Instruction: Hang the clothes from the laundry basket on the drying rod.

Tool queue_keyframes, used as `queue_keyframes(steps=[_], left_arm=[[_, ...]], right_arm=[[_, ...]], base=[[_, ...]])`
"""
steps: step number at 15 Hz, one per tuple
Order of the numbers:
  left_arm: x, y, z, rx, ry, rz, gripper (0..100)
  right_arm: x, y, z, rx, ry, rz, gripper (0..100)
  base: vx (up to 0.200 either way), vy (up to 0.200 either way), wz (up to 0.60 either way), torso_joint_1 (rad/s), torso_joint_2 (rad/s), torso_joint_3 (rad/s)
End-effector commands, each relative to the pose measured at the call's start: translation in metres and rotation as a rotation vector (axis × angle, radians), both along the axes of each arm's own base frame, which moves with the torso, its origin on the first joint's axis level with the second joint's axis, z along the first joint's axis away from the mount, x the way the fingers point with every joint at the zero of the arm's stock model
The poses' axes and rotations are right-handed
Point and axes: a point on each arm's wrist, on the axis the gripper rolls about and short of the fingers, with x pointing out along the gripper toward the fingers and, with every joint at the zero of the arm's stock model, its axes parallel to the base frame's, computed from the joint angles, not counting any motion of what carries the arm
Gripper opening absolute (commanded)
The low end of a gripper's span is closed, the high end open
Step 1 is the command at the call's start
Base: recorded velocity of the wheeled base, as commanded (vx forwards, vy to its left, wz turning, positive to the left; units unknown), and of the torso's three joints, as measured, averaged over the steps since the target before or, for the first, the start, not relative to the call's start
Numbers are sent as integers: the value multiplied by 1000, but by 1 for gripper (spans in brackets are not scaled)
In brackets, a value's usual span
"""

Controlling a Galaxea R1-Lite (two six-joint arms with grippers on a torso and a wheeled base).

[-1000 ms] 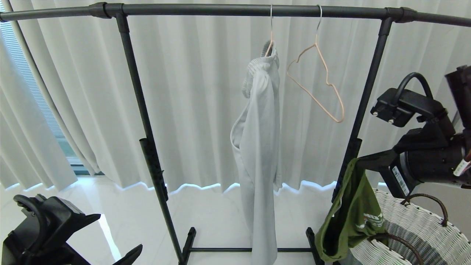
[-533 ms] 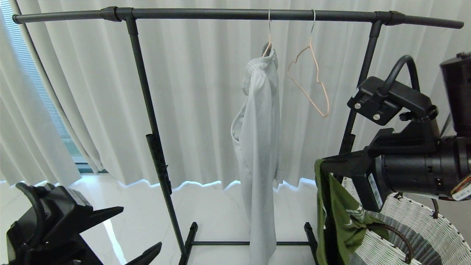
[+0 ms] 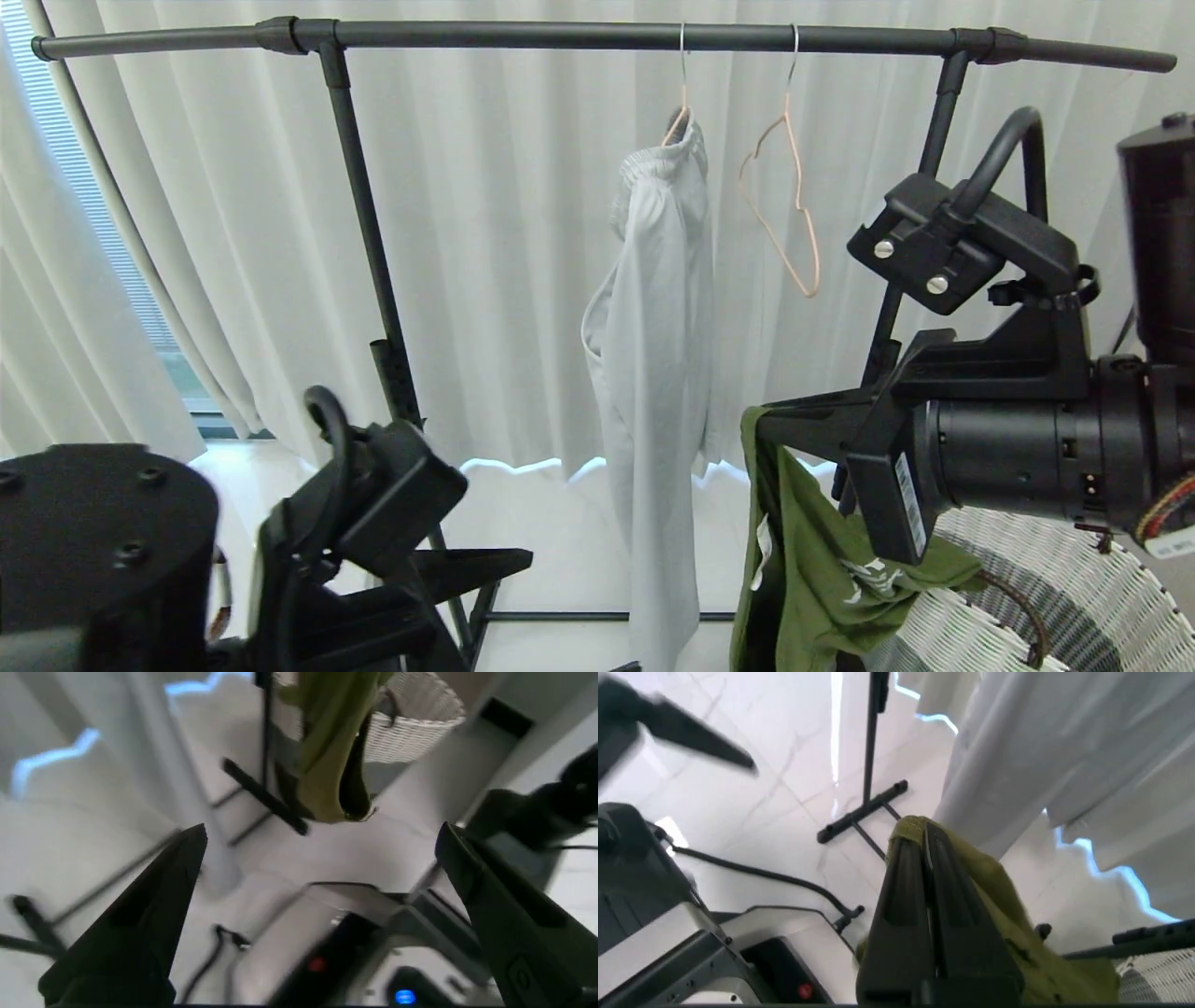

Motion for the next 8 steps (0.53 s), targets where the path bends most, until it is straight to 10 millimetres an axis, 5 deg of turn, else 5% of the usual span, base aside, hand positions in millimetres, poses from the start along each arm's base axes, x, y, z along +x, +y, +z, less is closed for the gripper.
queue_keyframes(steps=[1,8], left_arm=[[21,-40,-9,2,108,11,100],[56,-72,-46,1,227,108,100]], right_arm=[[-1,2,0,6,-3,7,0],[-1,1,2,29,2,-2,0]], base=[[0,0,0,0,0,0],[0,0,0,0,0,0]])
